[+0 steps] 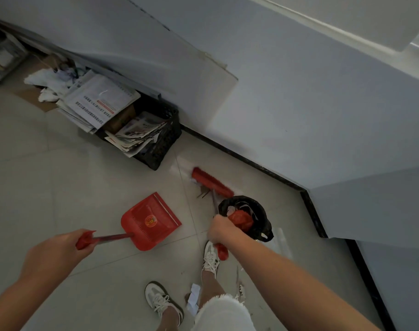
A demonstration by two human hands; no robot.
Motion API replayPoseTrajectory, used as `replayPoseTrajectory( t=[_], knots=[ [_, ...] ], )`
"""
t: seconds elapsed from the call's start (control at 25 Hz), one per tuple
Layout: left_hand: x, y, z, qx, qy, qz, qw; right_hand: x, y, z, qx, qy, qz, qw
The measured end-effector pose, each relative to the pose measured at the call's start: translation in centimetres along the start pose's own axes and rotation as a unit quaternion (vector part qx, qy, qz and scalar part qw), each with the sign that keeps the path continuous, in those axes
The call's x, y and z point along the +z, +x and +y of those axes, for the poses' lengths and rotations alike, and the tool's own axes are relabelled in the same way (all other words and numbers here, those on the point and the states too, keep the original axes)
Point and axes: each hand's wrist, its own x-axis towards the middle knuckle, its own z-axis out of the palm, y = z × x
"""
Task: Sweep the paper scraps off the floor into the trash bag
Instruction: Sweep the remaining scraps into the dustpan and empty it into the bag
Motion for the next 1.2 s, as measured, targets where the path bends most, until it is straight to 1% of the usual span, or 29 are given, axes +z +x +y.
replayPoseTrajectory(
  t=[0.08, 0.16, 0.24, 0.36, 0.44, 0.52, 0.64, 0.76, 0.88, 0.92, 1.0, 1.12, 1.2],
  knots=[
    [0.2, -0.7, -0.9, -0.010, 0.010, -0.009, 1.000, 1.0, -1.4, 0.3, -0.012, -0.089, -0.038, 0.995],
    [-0.5, -1.7, -0.6, -0.009, 0.021, -0.007, 1.000, 1.2, -2.5, 0.8, 0.001, -0.151, -0.078, 0.985],
    [-1.5, -2.5, -0.2, -0.006, 0.026, -0.005, 1.000, 0.7, -3.3, 0.8, 0.022, -0.176, -0.088, 0.980],
    [-2.5, -3.8, 0.4, -0.010, 0.029, 0.003, 1.000, -0.5, -4.1, 1.8, 0.042, -0.164, -0.062, 0.984],
    [-2.7, -4.5, 0.5, -0.017, 0.021, 0.006, 1.000, -0.9, -4.5, 2.6, 0.039, -0.170, -0.027, 0.984],
    [-3.1, -5.4, 0.5, -0.027, 0.012, 0.013, 0.999, -1.2, -4.5, 3.1, 0.014, -0.179, 0.004, 0.984],
    [-3.2, -7.0, 0.4, -0.036, 0.013, 0.041, 0.998, -2.0, -2.3, 1.7, -0.024, -0.209, 0.040, 0.977],
    [-2.5, -8.0, -1.2, -0.031, 0.015, 0.061, 0.998, -1.3, 0.8, -0.6, -0.026, -0.238, 0.048, 0.970],
    [-1.0, -8.4, -5.2, -0.027, 0.012, 0.058, 0.998, 2.9, 2.8, 0.1, 0.024, -0.181, 0.012, 0.983],
    [-0.6, -8.3, -6.8, -0.024, 0.007, 0.058, 0.998, 4.8, 3.3, 1.1, 0.029, -0.157, -0.011, 0.987],
    [-0.2, -7.9, -10.2, -0.004, -0.012, 0.073, 0.997, 8.7, 2.4, 3.1, 0.010, -0.153, -0.039, 0.987],
    [-1.7, -7.9, -12.9, 0.014, -0.026, 0.074, 0.997, 14.4, 0.0, 7.1, 0.016, -0.166, -0.016, 0.986],
    [-2.9, -9.4, -14.1, 0.025, -0.012, 0.058, 0.998, 18.2, -3.0, 10.2, 0.015, -0.237, 0.011, 0.971]
  ],
)
